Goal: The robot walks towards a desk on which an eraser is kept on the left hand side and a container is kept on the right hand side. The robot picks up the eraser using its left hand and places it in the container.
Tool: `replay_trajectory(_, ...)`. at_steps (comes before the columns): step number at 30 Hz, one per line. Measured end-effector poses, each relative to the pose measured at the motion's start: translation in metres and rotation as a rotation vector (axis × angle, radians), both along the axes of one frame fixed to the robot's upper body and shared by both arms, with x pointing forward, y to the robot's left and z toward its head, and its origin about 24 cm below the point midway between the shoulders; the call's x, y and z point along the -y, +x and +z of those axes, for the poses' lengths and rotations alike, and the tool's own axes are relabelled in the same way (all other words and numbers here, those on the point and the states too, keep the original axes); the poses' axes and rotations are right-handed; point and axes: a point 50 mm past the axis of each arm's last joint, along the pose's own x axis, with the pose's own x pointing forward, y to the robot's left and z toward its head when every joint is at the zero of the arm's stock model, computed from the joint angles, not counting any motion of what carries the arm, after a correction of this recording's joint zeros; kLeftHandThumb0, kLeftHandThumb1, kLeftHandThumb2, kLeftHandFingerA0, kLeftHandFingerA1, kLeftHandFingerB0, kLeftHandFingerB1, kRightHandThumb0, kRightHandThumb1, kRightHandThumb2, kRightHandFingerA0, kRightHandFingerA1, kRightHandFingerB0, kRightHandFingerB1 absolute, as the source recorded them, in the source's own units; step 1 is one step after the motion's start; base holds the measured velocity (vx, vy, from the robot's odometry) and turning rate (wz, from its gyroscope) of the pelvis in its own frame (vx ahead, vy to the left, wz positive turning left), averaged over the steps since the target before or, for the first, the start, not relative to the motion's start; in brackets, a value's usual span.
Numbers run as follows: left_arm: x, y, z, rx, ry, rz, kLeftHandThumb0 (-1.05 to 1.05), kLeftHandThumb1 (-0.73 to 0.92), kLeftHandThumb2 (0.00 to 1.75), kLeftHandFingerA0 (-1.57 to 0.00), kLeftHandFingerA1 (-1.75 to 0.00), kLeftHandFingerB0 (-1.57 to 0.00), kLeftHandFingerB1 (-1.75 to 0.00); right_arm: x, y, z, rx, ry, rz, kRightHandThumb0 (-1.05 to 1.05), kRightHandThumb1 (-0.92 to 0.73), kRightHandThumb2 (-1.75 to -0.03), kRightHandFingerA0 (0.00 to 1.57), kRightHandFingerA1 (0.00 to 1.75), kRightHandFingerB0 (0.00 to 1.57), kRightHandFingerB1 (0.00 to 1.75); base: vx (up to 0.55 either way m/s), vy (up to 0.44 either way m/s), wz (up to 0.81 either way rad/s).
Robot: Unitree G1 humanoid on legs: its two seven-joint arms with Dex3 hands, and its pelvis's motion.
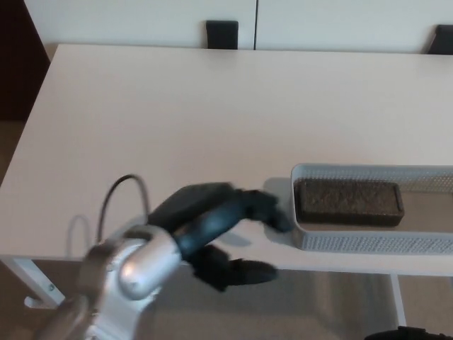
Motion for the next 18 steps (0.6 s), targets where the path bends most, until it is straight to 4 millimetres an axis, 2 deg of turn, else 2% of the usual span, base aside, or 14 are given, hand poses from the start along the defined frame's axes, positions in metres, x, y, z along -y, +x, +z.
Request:
replay_trajectory(1, -0.008, -0.001, -0.003, -0.028, -0.003, 0.018, -0.92, 0.68, 0.63, -0.71, -0.46, -0.79, -0.43, 0.000, 0.000, 0.000, -0.001, 0.000, 0.000, -0.38, -0.58, -0.57, 0.60, 0.49, 0.54, 0.43, 0.00, 0.000, 0.00)
replay_trajectory(2, -0.014, -0.002, -0.005, -0.049, -0.006, 0.033, -0.90, 0.52, 1.00, -0.63, -0.54, -0.67, -0.51, 0.000, 0.000, 0.000, -0.001, 0.000, 0.000, -0.38, -0.59, -0.57, 0.60, 0.49, 0.54, 0.43, 0.00, 0.000, 0.00)
replay_trajectory(3, -0.020, -0.003, -0.007, -0.069, -0.012, 0.048, -0.82, 0.62, 0.60, -0.74, -0.47, -0.77, -0.44, 0.000, 0.000, 0.000, -0.002, 0.000, 0.000, -0.38, -0.59, -0.57, 0.59, 0.49, 0.53, 0.43, 0.00, 0.000, 0.00)
replay_trajectory(5, -0.033, -0.007, -0.012, -0.116, -0.023, 0.080, -0.82, 0.64, 0.62, -0.73, -0.46, -0.72, -0.43, 0.000, 0.000, -0.001, -0.003, 0.000, 0.001, -0.39, -0.58, -0.57, 0.59, 0.50, 0.54, 0.43, 0.00, 0.000, 0.00)
replay_trajectory(6, -0.040, -0.008, -0.015, -0.138, -0.028, 0.097, -0.96, 0.66, 0.63, -0.78, -0.44, -0.73, -0.42, 0.000, -0.001, -0.001, -0.004, 0.000, 0.001, -0.39, -0.58, -0.56, 0.60, 0.50, 0.54, 0.44, 0.00, 0.000, 0.00)
replay_trajectory(7, -0.047, -0.011, -0.017, -0.163, -0.037, 0.117, -0.96, 0.56, 1.00, -0.71, -0.53, -0.64, -0.50, 0.000, -0.001, -0.001, -0.004, 0.000, 0.001, -0.39, -0.58, -0.56, 0.60, 0.49, 0.54, 0.43, 0.00, 0.000, 0.00)
replay_trajectory(8, -0.050, -0.013, -0.019, -0.178, -0.044, 0.127, -0.86, 0.55, 1.01, -0.65, -0.57, -0.57, -0.50, 0.000, -0.001, -0.001, -0.004, 0.000, 0.001, -0.39, -0.58, -0.57, 0.59, 0.50, 0.54, 0.43, 0.00, 0.000, 0.00)
replay_trajectory(9, -0.057, -0.017, -0.023, -0.210, -0.060, 0.149, -0.86, 0.55, 1.01, -0.65, -0.57, -0.57, -0.50, 0.000, -0.001, -0.001, -0.004, 0.000, 0.001, -0.39, -0.58, -0.57, 0.59, 0.50, 0.54, 0.43, 0.00, 0.000, 0.00)
replay_trajectory(10, -0.064, -0.021, -0.026, -0.237, -0.074, 0.168, -0.91, 0.72, 0.63, -0.77, -0.51, -0.74, -0.42, 0.000, -0.001, -0.001, -0.005, 0.000, 0.001, -0.40, -0.57, -0.57, 0.61, 0.50, 0.54, 0.43, 0.00, 0.000, 0.00)
replay_trajectory(11, -0.069, -0.024, -0.029, -0.260, -0.085, 0.184, -0.84, 0.68, 0.62, -0.67, -0.48, -0.64, -0.41, 0.000, -0.001, -0.001, -0.005, 0.000, 0.001, -0.40, -0.57, -0.57, 0.62, 0.50, 0.54, 0.43, 0.00, 0.000, 0.00)
replay_trajectory(12, -0.075, -0.028, -0.031, -0.283, -0.097, 0.201, -0.85, 0.66, 0.61, -0.69, -0.46, -0.66, -0.40, 0.000, -0.001, -0.001, -0.006, 0.000, 0.001, -0.41, -0.57, -0.56, 0.61, 0.50, 0.55, 0.43, 0.00, 0.000, 0.00)
replay_trajectory(13, -0.077, -0.029, -0.032, -0.291, -0.102, 0.206, -0.77, 0.59, 0.59, -0.69, -0.46, -0.70, -0.42, 0.000, -0.001, -0.001, -0.006, 0.000, 0.001, -0.41, -0.57, -0.56, 0.61, 0.49, 0.55, 0.43, 0.00, 0.000, 0.00)
replay_trajectory(14, -0.083, -0.033, -0.034, -0.314, -0.112, 0.222, -0.74, 0.60, 0.59, -0.77, -0.45, -0.79, -0.45, 0.000, -0.001, -0.001, -0.006, 0.000, 0.001, -0.40, -0.57, -0.56, 0.61, 0.49, 0.55, 0.43, 0.00, 0.000, 0.00)
replay_trajectory(18, -0.100, -0.045, -0.039, -0.387, -0.165, 0.269, -0.71, 0.58, 0.59, -0.76, -0.48, -0.78, -0.45, 0.000, -0.001, -0.001, -0.007, 0.001, 0.001, -0.39, -0.58, -0.56, 0.61, 0.49, 0.55, 0.43, 0.00, 0.000, 0.00)
